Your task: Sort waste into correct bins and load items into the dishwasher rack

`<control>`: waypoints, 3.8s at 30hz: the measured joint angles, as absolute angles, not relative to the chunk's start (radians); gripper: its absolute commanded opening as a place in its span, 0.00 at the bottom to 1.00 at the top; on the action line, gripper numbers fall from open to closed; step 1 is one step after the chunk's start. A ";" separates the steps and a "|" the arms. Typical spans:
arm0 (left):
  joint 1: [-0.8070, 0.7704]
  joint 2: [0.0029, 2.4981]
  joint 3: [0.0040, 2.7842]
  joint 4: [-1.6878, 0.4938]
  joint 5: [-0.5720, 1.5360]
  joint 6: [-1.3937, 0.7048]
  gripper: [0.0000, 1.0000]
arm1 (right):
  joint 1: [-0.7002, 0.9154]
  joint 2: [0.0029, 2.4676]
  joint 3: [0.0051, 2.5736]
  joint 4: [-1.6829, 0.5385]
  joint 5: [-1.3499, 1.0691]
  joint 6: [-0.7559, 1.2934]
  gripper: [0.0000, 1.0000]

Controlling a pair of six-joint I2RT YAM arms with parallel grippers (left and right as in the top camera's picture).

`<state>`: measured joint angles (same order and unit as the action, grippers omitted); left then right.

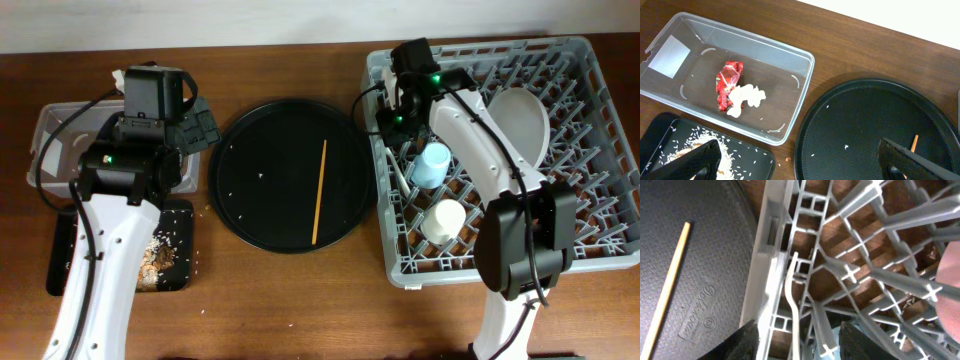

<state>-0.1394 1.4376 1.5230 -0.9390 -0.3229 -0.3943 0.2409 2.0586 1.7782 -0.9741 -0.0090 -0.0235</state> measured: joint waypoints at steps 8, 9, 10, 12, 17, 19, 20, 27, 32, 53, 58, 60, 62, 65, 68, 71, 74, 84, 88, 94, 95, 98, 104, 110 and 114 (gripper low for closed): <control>-0.139 1.438 1.523 -0.939 -0.323 -0.394 0.99 | 0.282 2.004 2.220 -1.397 -0.469 0.058 0.58; -0.140 1.438 1.523 -0.939 -0.323 -0.394 0.99 | 0.294 2.004 2.219 -1.400 -0.497 0.060 0.49; -0.140 1.438 1.523 -0.939 -0.323 -0.394 0.99 | 0.343 2.004 2.209 -1.398 -0.529 0.062 0.36; -0.140 1.438 1.523 -0.939 -0.323 -0.394 0.99 | 0.449 2.011 2.159 -1.353 -0.503 0.082 0.19; -0.140 1.438 1.523 -0.939 -0.323 -0.394 0.99 | 0.683 2.051 1.795 -1.010 0.006 0.599 0.21; -0.139 1.438 1.523 -0.939 -0.323 -0.394 0.99 | 0.690 2.061 1.649 -0.849 0.081 0.672 0.26; -0.139 1.438 1.523 -0.939 -0.323 -0.394 0.99 | 0.689 2.065 1.584 -0.769 0.105 0.693 0.27; -0.139 1.438 1.523 -0.939 -0.323 -0.394 0.99 | 0.689 2.066 1.397 -0.521 0.192 0.712 0.29; -0.140 1.438 1.523 -0.939 -0.323 -0.394 0.99 | 0.689 2.074 1.395 -0.471 0.203 0.712 0.28; -0.139 1.438 1.523 -0.939 -0.323 -0.394 0.99 | 0.686 2.069 1.423 -0.542 0.223 0.683 0.04; -0.139 1.438 1.523 -0.939 -0.323 -0.394 0.99 | 0.686 1.816 1.440 -0.582 0.213 0.601 0.49; -0.140 1.438 1.523 -0.939 -0.323 -0.394 0.99 | 0.686 1.829 1.441 -0.587 0.231 0.591 0.66; -0.139 1.438 1.523 -0.939 -0.323 -0.394 0.99 | 0.686 1.869 1.441 -0.580 0.257 0.590 0.66; -0.140 1.438 1.523 -0.939 -0.323 -0.394 0.99 | 0.684 1.970 1.441 -0.564 0.270 0.590 0.65; -0.139 1.438 1.523 -0.939 -0.323 -0.394 0.99 | 0.671 2.044 1.441 -0.560 0.271 0.591 0.65; -0.139 1.438 1.523 -0.939 -0.323 -0.394 0.99 | 0.670 2.101 1.441 -0.556 0.261 0.595 0.64; -0.140 1.438 1.523 -0.939 -0.323 -0.394 0.99 | 0.670 2.120 1.441 -0.542 0.231 0.602 0.33; -0.139 1.438 1.523 -0.939 -0.323 -0.394 0.99 | 0.662 2.120 1.454 -0.545 0.207 0.607 0.04; -0.140 1.438 1.523 -0.939 -0.323 -0.394 0.99 | 0.662 2.040 1.518 -0.628 0.178 0.594 0.04; -0.139 1.438 1.523 -0.939 -0.323 -0.394 0.99 | 0.419 1.693 1.540 -0.789 0.157 0.413 0.04; -0.139 1.438 1.523 -0.939 -0.323 -0.394 0.99 | 0.369 1.693 1.542 -0.807 0.155 0.378 0.04; -0.140 1.438 1.523 -0.939 -0.323 -0.394 0.99 | 0.271 1.738 1.542 -0.820 0.151 0.312 0.04; -0.140 1.438 1.523 -0.939 -0.323 -0.394 0.99 | 0.271 1.902 1.542 -0.797 0.135 0.247 0.04; -0.140 1.438 1.523 -0.939 -0.323 -0.394 0.99 | 0.271 1.933 1.542 -0.798 0.068 0.234 0.15; -0.140 1.438 1.523 -0.939 -0.323 -0.394 0.99 | 0.271 1.933 1.542 -0.804 0.058 0.231 0.22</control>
